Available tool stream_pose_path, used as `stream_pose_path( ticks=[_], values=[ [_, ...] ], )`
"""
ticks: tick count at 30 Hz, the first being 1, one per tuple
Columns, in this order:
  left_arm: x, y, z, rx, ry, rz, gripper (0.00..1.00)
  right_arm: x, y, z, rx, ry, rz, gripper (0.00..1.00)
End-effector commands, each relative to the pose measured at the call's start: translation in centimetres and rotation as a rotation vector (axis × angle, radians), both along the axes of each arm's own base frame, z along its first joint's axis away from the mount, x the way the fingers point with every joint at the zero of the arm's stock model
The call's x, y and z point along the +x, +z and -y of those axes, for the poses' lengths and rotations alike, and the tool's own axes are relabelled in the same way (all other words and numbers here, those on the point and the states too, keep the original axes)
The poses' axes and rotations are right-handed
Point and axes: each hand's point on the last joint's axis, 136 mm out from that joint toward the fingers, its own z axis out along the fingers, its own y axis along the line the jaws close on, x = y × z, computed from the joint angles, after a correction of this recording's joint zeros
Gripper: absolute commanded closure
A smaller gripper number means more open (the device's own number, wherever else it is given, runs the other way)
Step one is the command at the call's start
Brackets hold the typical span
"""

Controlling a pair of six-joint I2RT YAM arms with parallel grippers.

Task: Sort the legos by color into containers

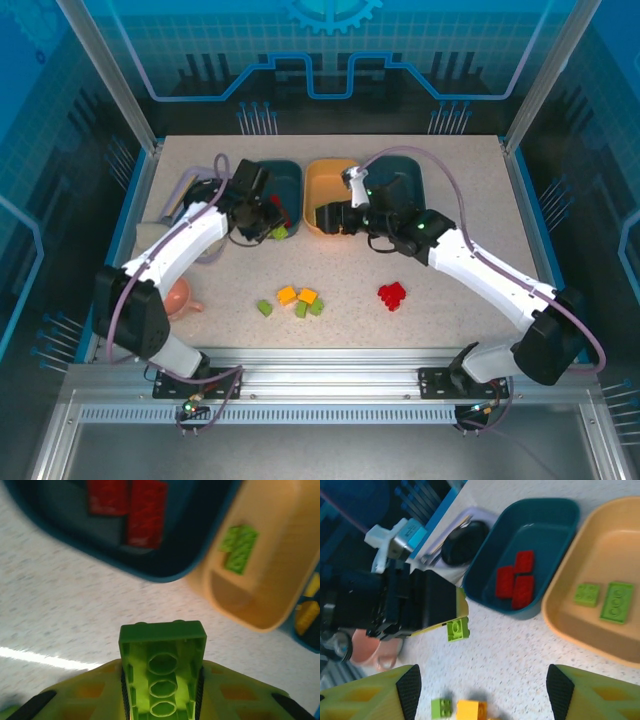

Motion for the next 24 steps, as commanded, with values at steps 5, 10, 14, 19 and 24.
stream_pose_path(
  ticks=[5,10,14,19,24],
  values=[
    [7.2,0.2,7.6,-0.041,-0.228,0.07,0.66,4.5,2.0,4.1,0.131,-0.227,-0.04,0.29],
    [11.0,-1.5,11.8,-0.074,-0.298,0.087,0.66,5.1,1.9,6.3,0.165,-0.302,-0.078,0.22],
    [12.8,-3.9,14.4,-0.086,-0.339,0.074,0.66,4.5,1.6,7.7,0.15,-0.328,-0.107,0.18],
    [13.5,-6.7,16.1,-0.074,-0.361,0.036,0.66,3.5,0.9,8.9,0.152,-0.346,-0.136,0.18],
    [13.1,-9.1,16.2,-0.075,-0.356,-0.016,0.65,2.7,0.1,9.8,0.132,-0.36,-0.15,0.18]
  ],
)
